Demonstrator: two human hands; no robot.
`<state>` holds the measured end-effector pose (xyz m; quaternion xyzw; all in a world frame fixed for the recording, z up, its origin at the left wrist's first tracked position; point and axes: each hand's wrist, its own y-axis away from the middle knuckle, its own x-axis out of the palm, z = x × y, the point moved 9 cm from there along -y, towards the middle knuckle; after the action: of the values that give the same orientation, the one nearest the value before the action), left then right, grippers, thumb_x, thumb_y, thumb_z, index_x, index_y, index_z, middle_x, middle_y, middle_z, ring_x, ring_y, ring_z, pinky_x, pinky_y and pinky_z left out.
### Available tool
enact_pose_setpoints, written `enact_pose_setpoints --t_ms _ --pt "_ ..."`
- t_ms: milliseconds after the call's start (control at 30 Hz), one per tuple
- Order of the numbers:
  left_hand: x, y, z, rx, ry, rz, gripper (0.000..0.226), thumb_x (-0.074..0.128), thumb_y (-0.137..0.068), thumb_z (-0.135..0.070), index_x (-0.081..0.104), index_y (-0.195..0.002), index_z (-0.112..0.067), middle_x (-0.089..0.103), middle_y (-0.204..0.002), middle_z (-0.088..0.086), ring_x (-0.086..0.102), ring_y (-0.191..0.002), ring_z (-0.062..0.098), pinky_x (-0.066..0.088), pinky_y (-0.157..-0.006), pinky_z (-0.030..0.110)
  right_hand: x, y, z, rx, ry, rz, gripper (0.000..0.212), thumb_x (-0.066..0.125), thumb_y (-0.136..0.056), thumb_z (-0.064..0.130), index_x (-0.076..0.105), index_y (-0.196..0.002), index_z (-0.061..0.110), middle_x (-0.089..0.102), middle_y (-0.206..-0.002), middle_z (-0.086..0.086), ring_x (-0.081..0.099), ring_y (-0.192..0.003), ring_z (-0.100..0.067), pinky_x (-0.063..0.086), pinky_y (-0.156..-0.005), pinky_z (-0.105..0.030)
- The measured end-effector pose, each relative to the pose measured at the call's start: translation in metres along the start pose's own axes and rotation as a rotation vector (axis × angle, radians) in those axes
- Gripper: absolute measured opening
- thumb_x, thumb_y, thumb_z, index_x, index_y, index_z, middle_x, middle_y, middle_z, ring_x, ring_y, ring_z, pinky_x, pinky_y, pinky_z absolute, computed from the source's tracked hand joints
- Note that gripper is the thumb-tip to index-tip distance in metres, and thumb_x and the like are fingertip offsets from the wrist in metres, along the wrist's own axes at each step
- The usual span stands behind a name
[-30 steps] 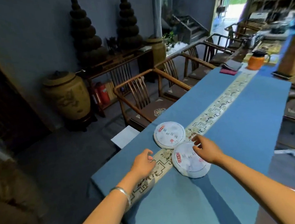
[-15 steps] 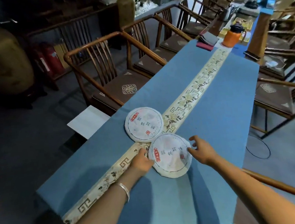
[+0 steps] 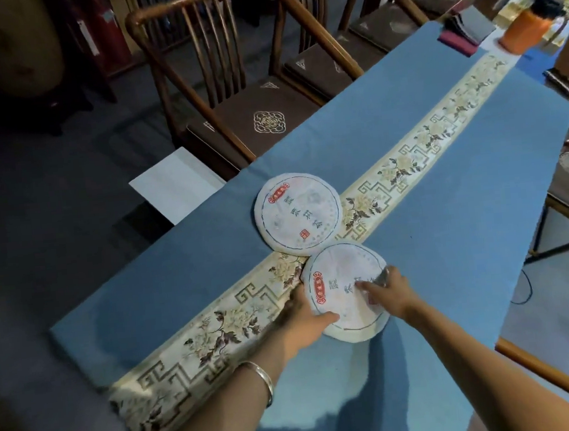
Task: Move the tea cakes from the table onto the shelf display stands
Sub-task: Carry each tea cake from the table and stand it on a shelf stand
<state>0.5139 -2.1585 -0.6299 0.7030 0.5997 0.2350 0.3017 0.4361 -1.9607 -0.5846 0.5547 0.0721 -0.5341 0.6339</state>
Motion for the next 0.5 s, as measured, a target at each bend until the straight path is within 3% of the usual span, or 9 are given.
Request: enact_pose_setpoints --t_ms 133,300,433,500 --pt "-0.001 -0.004 0.003 -0.03 0.027 -0.065 0.079 0.074 -0.083 -0.031 0.023 -0.143 -0.025 0.039 -0.143 0.003 0.041 -0.131 0.023 0.048 -0.104 0.045 0.003 -0.01 -0.008 -0.004 -0.054 0.013 0.081 0.075 -0.083 0.043 0.035 -0.144 0.008 0.045 -0.138 -0.016 0.048 -0.126 -0.034 0.044 -0.106 -0.047" --pt "-0.003 -0.004 0.007 -0.104 -0.017 -0.039 0.067 0.068 -0.086 -0.042 0.025 -0.135 -0.028 0.036 -0.139 0.001 0.044 -0.124 0.026 0.058 -0.079 0.037 0.009 -0.006 -0.023 0.007 -0.15 0.021 0.065 0.076 -0.082 0.044 0.042 -0.125 0.01 0.054 -0.125 -0.01 0.055 -0.104 -0.025 0.048 -0.081 -0.035" --pt "-0.006 -0.003 0.008 -0.054 -0.176 -0.064 0.069 0.068 -0.087 -0.034 0.023 -0.138 -0.024 0.035 -0.137 0.003 0.045 -0.122 0.028 0.055 -0.091 0.049 0.021 0.006 -0.042 0.03 -0.272 0.018 0.062 0.079 -0.08 0.041 0.042 -0.117 0.009 0.06 -0.12 -0.01 0.062 -0.103 -0.026 0.057 -0.083 -0.041" --pt "-0.008 0.002 0.008 -0.015 -0.182 -0.087 0.071 0.07 -0.085 -0.028 0.025 -0.14 -0.022 0.037 -0.138 0.006 0.045 -0.123 0.029 0.053 -0.095 0.052 0.024 0.014 -0.048 0.048 -0.278 0.02 0.064 0.08 -0.078 0.044 0.044 -0.117 0.008 0.061 -0.118 -0.01 0.063 -0.094 -0.022 0.055 -0.071 -0.033"
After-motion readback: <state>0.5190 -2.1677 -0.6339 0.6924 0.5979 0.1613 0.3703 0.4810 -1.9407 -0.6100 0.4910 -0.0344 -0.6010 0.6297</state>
